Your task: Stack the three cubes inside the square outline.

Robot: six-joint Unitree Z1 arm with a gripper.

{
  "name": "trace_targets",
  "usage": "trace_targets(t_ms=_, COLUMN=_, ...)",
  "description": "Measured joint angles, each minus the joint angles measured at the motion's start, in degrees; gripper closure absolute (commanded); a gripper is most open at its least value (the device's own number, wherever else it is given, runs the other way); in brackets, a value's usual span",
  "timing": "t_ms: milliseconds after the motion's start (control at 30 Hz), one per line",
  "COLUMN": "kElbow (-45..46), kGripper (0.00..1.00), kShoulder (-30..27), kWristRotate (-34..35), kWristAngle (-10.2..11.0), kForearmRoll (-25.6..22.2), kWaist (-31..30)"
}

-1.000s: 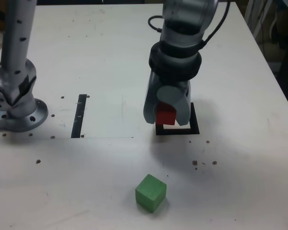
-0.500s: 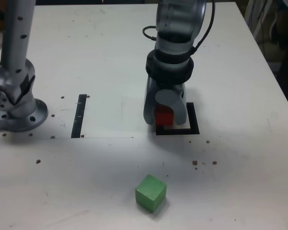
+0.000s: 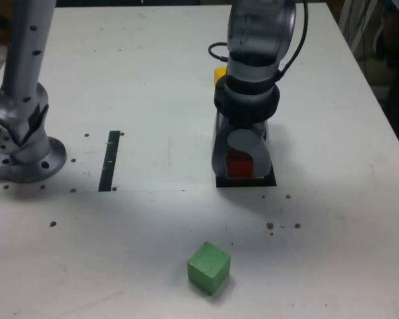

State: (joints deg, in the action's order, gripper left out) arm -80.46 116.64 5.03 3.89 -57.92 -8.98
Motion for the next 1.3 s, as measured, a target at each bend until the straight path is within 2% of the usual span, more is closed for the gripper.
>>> trace_targets(t_ms=67, kElbow=-0.12, kGripper=0.60, kShoulder=0.03, kWristRotate=0.00, kWristAngle=0.03, kForearmRoll=-0.01, kWaist=0.00)
trace_targets(t_ms=200, kElbow=-0.41, kGripper=0.18, kShoulder=0.12, kWristRotate=-0.51, kWristAngle=0.38, kForearmRoll=-0.21, kWaist=0.00)
trace_targets(t_ms=233, kElbow=-0.51, kGripper=0.10, kShoulder=0.13, kWristRotate=-0.79, kWristAngle=0.52, kForearmRoll=-0.33, kWaist=0.00)
trace_targets(t_ms=300, kElbow=-0.72, kGripper=0.03, kShoulder=0.13, kWristRotate=-1.30, kWristAngle=0.65, kForearmRoll=-0.56, kWaist=0.00)
trace_targets(t_ms=467, kElbow=-1.00, kGripper=0.01, kShoulder=-0.71, kWristRotate=-1.60, kWristAngle=0.28, kForearmRoll=-2.57, kWaist=0.00)
trace_targets(t_ms=600, kElbow=-1.25, kGripper=0.01, kShoulder=-5.47, kWristRotate=-1.60, kWristAngle=-0.01, kForearmRoll=-5.45, kWaist=0.00)
trace_targets(t_ms=733, kElbow=-1.25, kGripper=0.01, kShoulder=-11.04, kWristRotate=-2.42, kWristAngle=2.55, kForearmRoll=-8.59, kWaist=1.69)
trace_targets(t_ms=900, kElbow=-1.45, kGripper=0.01, kShoulder=-16.12, kWristRotate=-5.31, kWristAngle=6.80, kForearmRoll=-12.66, kWaist=11.06)
trace_targets(t_ms=1067, kElbow=-4.47, kGripper=0.00, kShoulder=-15.05, kWristRotate=-9.87, kWristAngle=7.52, kForearmRoll=-14.07, kWaist=20.64)
trace_targets(t_ms=1300, kElbow=-13.17, kGripper=0.01, kShoulder=-6.60, kWristRotate=-17.96, kWristAngle=6.47, kForearmRoll=-13.97, kWaist=32.68)
